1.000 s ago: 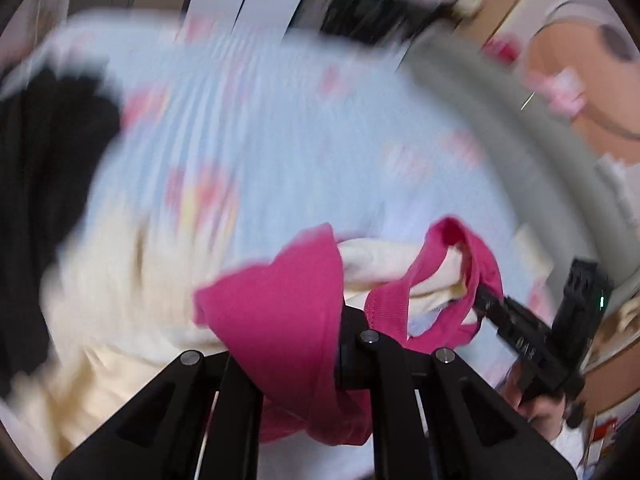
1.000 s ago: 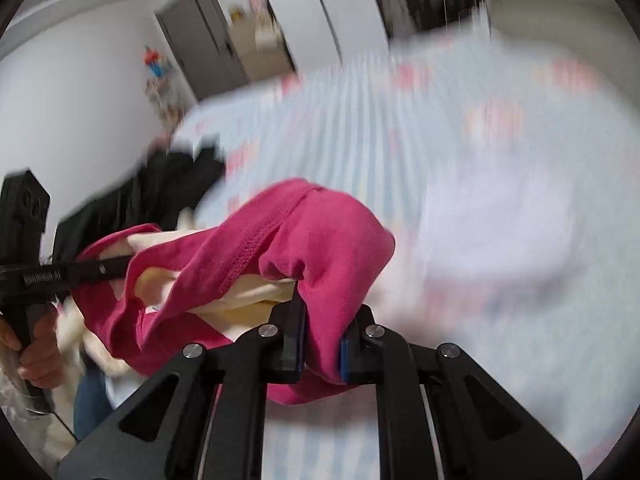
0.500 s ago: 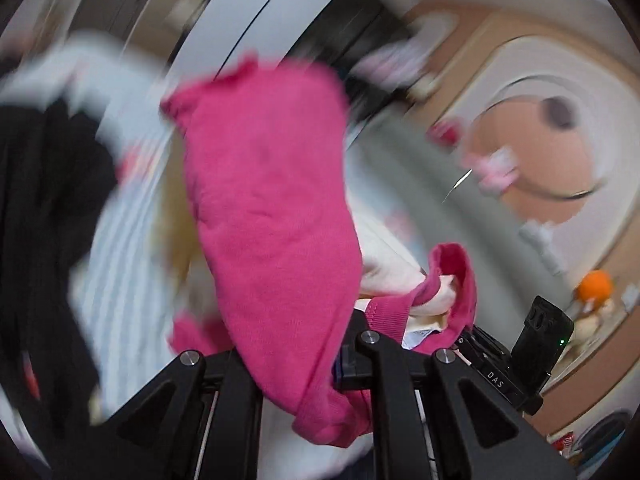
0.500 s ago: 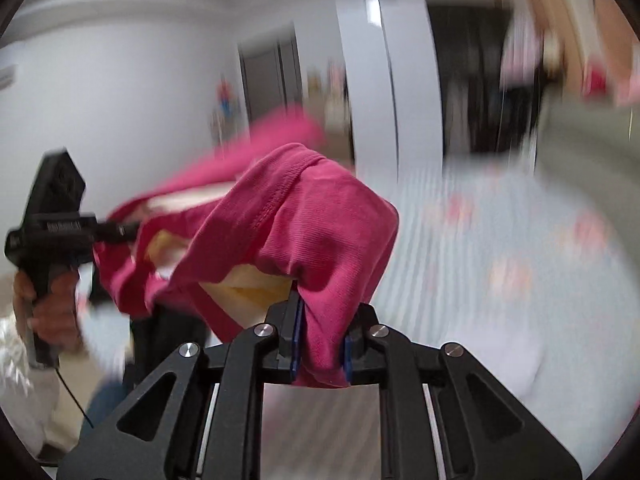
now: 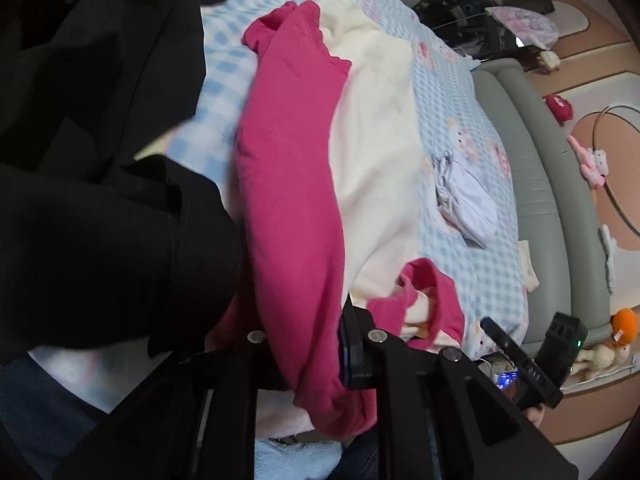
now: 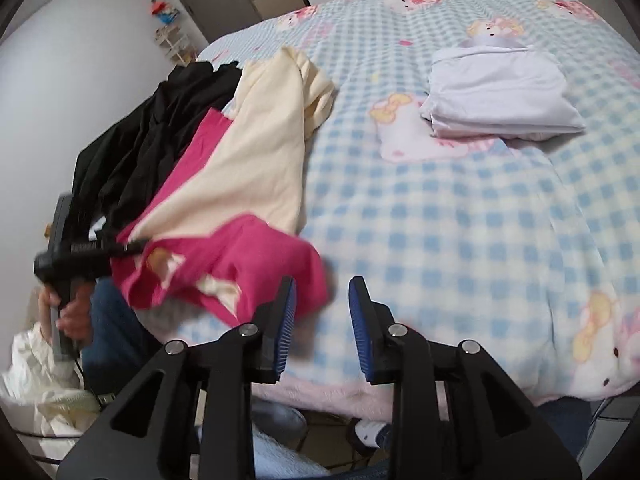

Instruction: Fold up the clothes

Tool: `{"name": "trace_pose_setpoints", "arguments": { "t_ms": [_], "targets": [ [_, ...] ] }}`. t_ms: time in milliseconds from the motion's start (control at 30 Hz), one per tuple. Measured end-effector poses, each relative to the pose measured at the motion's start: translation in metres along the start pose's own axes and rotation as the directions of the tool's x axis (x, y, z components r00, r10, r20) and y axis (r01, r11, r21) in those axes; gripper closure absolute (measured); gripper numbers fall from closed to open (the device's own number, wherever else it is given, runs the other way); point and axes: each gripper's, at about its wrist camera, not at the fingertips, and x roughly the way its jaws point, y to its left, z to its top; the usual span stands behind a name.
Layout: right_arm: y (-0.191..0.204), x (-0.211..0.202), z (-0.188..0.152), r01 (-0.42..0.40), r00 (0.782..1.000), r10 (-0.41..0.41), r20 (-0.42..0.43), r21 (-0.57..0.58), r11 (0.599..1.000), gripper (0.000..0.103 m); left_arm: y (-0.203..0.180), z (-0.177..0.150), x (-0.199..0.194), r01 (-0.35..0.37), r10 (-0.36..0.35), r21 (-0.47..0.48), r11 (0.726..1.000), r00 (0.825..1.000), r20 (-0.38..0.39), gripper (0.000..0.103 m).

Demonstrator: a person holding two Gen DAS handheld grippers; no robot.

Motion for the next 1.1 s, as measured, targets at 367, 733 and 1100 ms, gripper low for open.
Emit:
{"name": "trace_pose_setpoints", "arguments": {
  "t_ms": [367,733,1100],
  "targets": [
    [0.012,0.075,-0.02,-0.116,0.976,0.136,-0.171,0.127,0.985,0.049,0.002,-0.012,0.011,0.048,-0.05,-0.057,0.997,0.998,-0.044,0.069],
    [0.06,0.017,0.093,0.179,0.971,-0.143,0.193,-0.188,0.966,0.093,-0.125,0.104,-0.05,0.072,-0.101,0.195,0.978,0.984,0.144,0.092],
    [0.056,-0.044,0.078,0.308,0.924,-0.243,0.294,-0.197,0.931,0.092,-0.066,0.055,-0.02,0.188,-0.186,0.036,0.982,0.981,-0.05,0.089]
  ]
}}
